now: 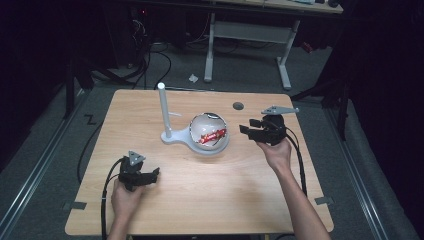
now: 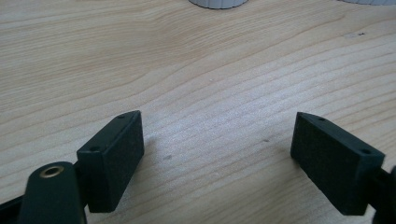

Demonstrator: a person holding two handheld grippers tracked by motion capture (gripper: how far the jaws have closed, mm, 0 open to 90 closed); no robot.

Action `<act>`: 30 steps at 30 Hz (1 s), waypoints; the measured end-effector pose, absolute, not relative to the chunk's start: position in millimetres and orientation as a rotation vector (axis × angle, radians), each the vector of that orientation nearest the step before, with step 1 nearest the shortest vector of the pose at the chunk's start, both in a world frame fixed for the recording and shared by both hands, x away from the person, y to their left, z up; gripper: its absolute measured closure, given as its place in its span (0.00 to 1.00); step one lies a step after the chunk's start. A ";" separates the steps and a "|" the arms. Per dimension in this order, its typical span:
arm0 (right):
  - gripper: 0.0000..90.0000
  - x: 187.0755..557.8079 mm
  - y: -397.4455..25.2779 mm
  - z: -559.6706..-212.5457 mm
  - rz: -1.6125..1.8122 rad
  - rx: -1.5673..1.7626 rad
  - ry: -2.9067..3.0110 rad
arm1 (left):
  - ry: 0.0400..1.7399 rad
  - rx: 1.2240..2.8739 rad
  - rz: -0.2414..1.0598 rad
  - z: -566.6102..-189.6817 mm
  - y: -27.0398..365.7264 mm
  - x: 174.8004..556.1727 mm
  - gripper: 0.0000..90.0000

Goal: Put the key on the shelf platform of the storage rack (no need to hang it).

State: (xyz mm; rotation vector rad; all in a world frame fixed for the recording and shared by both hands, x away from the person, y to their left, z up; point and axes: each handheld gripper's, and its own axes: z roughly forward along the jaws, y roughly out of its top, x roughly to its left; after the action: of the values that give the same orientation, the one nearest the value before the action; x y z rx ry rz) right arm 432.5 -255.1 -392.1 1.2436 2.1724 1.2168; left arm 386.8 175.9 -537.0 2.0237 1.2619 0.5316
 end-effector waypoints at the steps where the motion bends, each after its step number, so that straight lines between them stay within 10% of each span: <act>1: 0.53 430.9 -256.3 -391.0 1.214 1.244 2.171 | 1.262 2.024 0.532 -537.0 175.8 386.8 0.20; 30: 0.53 382.9 -295.9 -371.3 1.239 1.261 2.047 | 1.263 2.021 0.532 -537.1 175.9 386.9 0.20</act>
State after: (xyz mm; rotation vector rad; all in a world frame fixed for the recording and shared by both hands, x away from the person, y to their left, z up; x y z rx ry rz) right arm 382.9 -295.9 -371.3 1.2612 2.0470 1.2393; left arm 386.9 175.9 -537.1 2.0211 1.2626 0.5324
